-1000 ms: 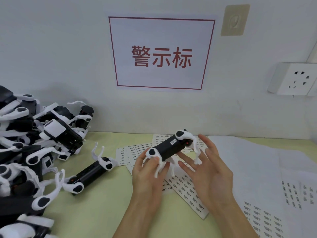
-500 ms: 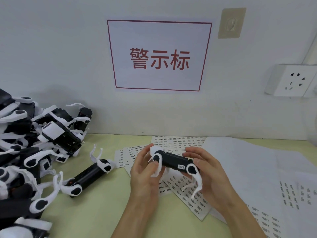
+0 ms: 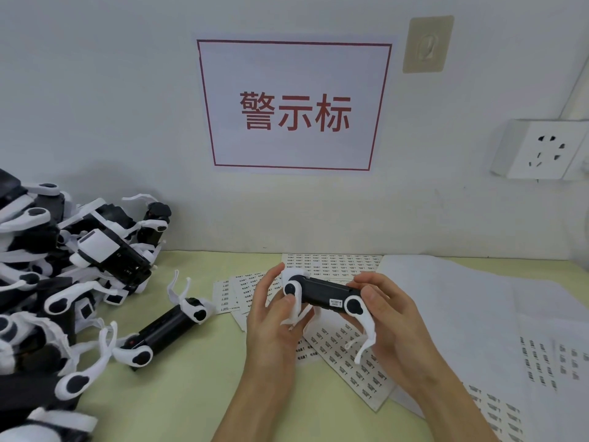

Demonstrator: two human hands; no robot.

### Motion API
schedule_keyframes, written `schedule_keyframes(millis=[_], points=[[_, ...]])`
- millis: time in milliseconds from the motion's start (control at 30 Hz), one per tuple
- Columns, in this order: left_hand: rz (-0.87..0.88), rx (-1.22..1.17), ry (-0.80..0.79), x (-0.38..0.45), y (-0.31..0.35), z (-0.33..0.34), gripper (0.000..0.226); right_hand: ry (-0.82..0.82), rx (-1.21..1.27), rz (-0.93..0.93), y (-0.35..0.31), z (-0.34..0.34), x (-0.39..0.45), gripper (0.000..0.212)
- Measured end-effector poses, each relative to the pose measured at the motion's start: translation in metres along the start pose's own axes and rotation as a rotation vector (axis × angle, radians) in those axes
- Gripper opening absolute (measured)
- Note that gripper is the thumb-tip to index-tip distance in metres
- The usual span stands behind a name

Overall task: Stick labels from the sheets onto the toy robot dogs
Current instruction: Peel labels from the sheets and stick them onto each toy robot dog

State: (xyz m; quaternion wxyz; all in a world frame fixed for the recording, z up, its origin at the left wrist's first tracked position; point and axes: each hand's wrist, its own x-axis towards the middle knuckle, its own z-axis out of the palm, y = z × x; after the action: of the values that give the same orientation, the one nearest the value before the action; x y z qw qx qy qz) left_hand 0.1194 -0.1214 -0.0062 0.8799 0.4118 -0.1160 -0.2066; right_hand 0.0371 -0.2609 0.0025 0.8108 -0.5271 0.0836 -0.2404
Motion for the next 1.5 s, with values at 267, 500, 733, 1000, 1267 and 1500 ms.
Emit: schedule_keyframes(millis=[267,500,733,1000,1267,1500], points=[[-0.007,0.01,-0.017,0.001,-0.002,-0.002,0.046,0.015,0.048,-0.009,0.0,0.0,0.001,0.019],[0.03,0.044,-0.048,0.001,0.0,-0.002,0.034,0.019,0.118,0.029,-0.004,-0.004,0.003,0.017],[0.023,0.047,-0.005,0.004,-0.002,-0.003,0.032,-0.016,0.149,0.093,-0.007,-0.008,0.001,0.023],[0.019,0.069,0.037,0.006,-0.003,0.0,0.024,-0.095,0.117,0.253,-0.016,-0.006,0.0,0.041],[0.011,0.097,0.076,0.0,0.003,0.008,0.031,-0.201,-0.133,0.337,-0.044,0.002,-0.012,0.047],[-0.075,0.123,-0.026,-0.011,-0.001,0.022,0.025,-0.167,-0.263,0.352,-0.08,-0.016,-0.031,0.043]])
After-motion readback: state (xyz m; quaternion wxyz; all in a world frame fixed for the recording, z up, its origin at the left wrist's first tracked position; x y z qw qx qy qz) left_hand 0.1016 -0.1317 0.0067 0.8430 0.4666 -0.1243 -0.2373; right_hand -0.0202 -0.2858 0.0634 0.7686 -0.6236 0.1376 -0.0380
